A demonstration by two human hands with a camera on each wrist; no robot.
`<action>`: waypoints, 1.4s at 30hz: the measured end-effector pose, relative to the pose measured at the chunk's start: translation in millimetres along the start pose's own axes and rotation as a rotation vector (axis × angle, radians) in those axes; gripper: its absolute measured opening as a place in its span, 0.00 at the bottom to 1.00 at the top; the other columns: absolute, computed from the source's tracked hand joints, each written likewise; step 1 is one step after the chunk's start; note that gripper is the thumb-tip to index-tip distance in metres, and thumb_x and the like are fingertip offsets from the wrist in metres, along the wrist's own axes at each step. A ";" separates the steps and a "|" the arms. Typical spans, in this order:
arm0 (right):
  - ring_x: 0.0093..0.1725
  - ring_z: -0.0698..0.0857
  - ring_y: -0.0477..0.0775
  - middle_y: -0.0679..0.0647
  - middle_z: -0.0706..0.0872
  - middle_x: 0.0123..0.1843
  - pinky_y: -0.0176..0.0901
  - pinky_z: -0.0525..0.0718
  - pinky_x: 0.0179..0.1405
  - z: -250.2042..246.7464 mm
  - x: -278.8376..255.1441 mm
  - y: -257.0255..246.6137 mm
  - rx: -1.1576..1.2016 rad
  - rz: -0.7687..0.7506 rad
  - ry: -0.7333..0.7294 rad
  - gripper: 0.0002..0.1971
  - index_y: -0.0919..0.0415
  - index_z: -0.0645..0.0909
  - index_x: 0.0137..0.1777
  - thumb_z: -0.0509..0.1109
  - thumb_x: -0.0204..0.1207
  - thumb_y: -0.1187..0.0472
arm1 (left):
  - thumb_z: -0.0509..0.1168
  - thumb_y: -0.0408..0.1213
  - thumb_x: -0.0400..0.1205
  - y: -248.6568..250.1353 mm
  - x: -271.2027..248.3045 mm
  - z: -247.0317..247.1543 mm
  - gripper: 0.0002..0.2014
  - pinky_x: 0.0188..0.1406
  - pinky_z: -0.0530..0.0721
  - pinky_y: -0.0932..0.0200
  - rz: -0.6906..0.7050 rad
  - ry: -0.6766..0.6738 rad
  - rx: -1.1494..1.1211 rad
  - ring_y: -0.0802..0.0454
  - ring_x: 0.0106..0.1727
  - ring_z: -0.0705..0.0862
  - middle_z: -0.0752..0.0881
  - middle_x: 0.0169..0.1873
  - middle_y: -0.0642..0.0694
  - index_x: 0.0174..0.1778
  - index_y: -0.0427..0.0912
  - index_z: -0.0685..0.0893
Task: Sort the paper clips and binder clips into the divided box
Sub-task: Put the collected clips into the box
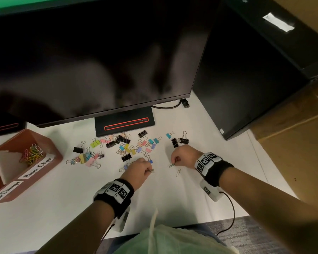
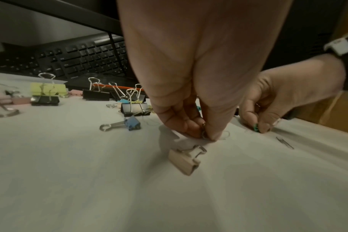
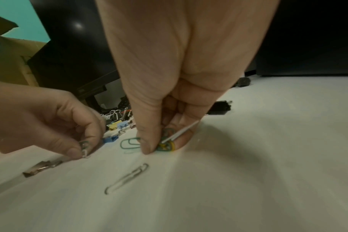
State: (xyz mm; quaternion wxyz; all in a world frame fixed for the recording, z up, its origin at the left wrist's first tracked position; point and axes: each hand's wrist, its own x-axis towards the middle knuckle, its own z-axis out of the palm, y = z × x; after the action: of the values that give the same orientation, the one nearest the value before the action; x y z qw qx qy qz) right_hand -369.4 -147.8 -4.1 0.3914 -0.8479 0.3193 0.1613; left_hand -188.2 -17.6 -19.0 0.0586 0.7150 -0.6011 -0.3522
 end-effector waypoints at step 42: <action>0.29 0.77 0.39 0.41 0.79 0.29 0.23 0.75 0.33 -24.2 -34.4 30.0 0.143 0.116 0.167 0.06 0.59 0.86 0.40 0.73 0.67 0.70 | 0.66 0.35 0.79 20.4 -8.9 -7.5 0.13 0.42 0.78 0.75 0.094 0.009 -0.232 0.60 0.40 0.81 0.83 0.41 0.52 0.59 0.48 0.82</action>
State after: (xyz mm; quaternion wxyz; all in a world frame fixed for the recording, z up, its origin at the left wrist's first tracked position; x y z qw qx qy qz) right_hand -414.4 -166.8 12.6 0.4129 -0.8084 0.4099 0.0892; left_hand -200.8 -17.7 0.8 0.1601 0.6758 -0.5890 -0.4132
